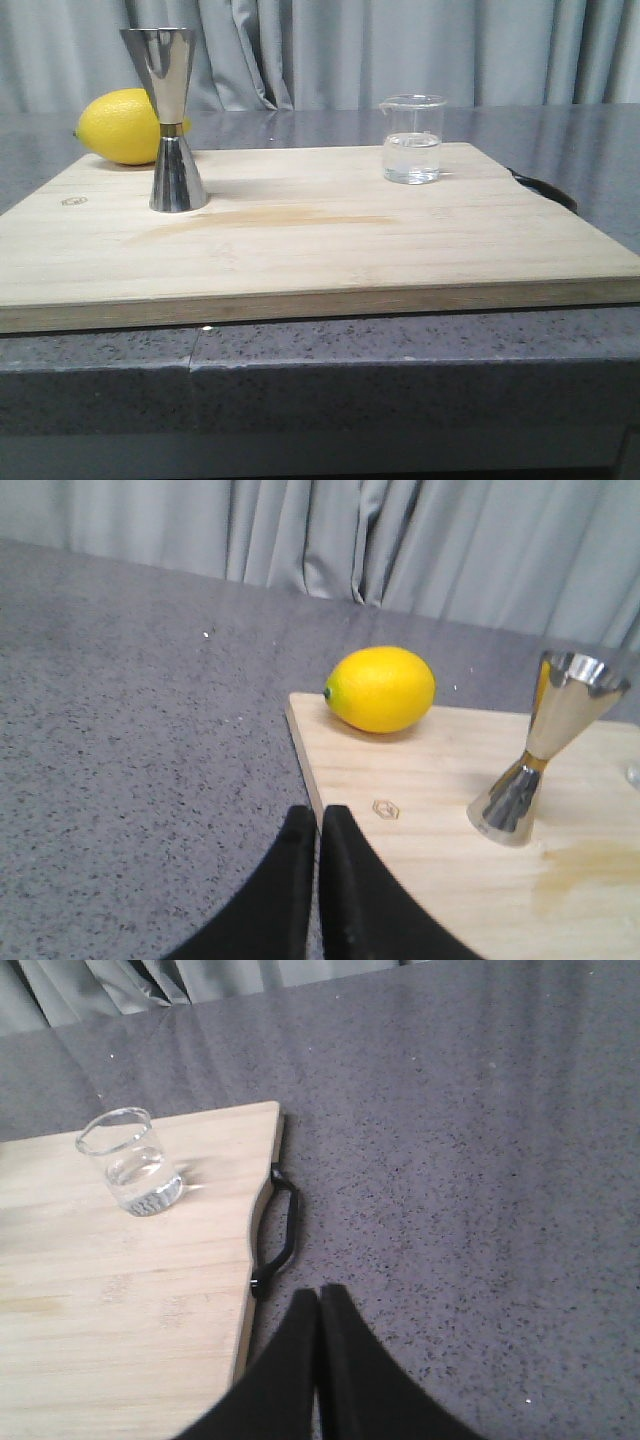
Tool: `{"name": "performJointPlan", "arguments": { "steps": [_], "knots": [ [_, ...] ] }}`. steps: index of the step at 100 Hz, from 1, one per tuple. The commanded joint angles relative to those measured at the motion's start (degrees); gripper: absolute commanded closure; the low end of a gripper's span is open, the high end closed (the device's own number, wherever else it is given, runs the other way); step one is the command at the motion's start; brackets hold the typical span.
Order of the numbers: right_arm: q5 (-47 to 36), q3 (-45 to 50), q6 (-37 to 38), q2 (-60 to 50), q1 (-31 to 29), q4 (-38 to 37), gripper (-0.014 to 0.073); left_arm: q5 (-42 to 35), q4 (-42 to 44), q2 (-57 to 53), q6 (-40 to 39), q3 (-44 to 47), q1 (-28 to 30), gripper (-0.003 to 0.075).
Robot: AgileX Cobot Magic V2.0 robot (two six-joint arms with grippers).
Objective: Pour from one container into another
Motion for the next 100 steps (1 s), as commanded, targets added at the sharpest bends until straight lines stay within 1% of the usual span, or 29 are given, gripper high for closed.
{"name": "performJointPlan", "arguments": {
  "steps": [1,17,26,36,47,56,61,65,72,76,80,85,91,96,100],
  "knots": [
    [-4.07,-2.14,-3.62,2.08,-0.08,-0.02,0.0656,-3.16,1.69,4.91,0.56,-2.84,-2.6,0.074],
    [-4.85,-2.14,-5.43,4.39,-0.08,-0.02,0.0656,-3.26,4.1,13.19,2.71,-5.19,-7.61,0.074],
    [-5.61,-2.14,-6.94,5.24,-0.08,-0.02,0.0656,-5.31,5.57,17.25,2.71,-6.33,-9.83,0.0739],
    [-7.4,-2.14,-6.95,5.79,-0.08,-0.02,0.0655,-9.79,5.57,21.66,2.71,-7.11,-11.25,0.0739],
    [-8.79,-2.14,-6.95,6.49,-0.08,-0.02,0.0636,-17.1,5.57,25.3,2.71,-7.16,-12.09,0.0739],
    [-9.16,-2.14,-6.95,7.38,-0.08,-0.02,0.055,-21.26,5.67,27.75,2.71,-7.16,-12.44,0.0739],
    [-9.53,-2.14,-6.95,8.01,-0.08,-0.02,0.0473,-22.45,5.95,28.69,2.71,-7.16,-12.44,0.0737],
    [-10.21,-2.14,-6.95,8.57,-0.08,0.09,0.0393,-22.97,6.24,29.3,2.71,-7.16,-12.44,0.0731],
    [-11.85,-2.14,-6.95,9.72,-0.08,1.02,0.0253,-23.9,6.65,30.22,2.71,-7.16,-12.44,0.0687],
    [-12.98,-2.14,-6.95,10.45,-0.08,2.15,0.0183,-24.5,7.28,30.72,2.71,-7.16,-12.44,0.0638],
    [-13.73,-2.14,-6.95,11.4,-0.08,3.02,0.0136,-25.09,7.62,31.14,2.71,-7.16,-12.44,0.0575],
    [-14.37,-2.14,-6.95,12.63,-0.08,4.23,0.0116,-25.85,7.62,31.61,2.71,-7.16,-12.44,0.0492],
    [-14.54,-2.14,-6.95,14.35,-0.08,4.99,0.0121,-26.78,7.62,32.12,2.71,-7.16,-12.44,0.0395],
    [-14.54,-2.14,-6.95,15.63,-0.08,5.4,0.0123,-27.42,7.62,32.65,2.58,-7.16,-12.44,0.0337],
    [-14.54,-2.23,-6.95,16.6,0.2,5.83,0.0123,-28.06,7.62,33.11,2.58,-7.16,-12.44,0.0309]
  ]
}}
